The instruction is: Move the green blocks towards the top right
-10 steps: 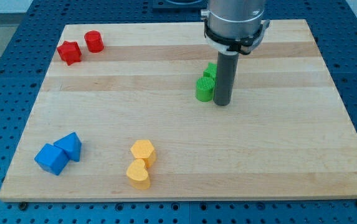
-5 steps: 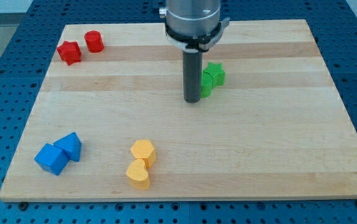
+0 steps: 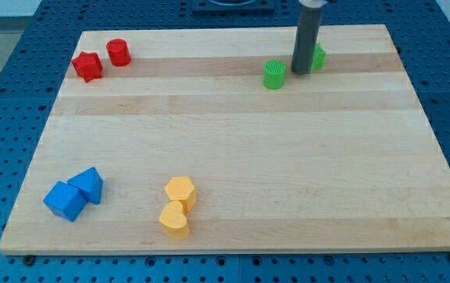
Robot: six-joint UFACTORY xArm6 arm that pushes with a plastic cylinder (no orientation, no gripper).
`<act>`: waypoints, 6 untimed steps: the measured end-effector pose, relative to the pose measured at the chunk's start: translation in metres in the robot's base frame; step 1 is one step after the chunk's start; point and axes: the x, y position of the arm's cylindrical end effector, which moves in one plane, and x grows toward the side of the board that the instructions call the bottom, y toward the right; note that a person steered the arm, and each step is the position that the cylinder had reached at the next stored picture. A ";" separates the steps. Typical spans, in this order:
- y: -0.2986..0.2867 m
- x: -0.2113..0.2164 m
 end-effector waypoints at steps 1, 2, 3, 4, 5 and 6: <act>0.005 0.017; -0.038 0.079; -0.084 0.071; -0.039 0.042; 0.009 0.027; 0.011 0.022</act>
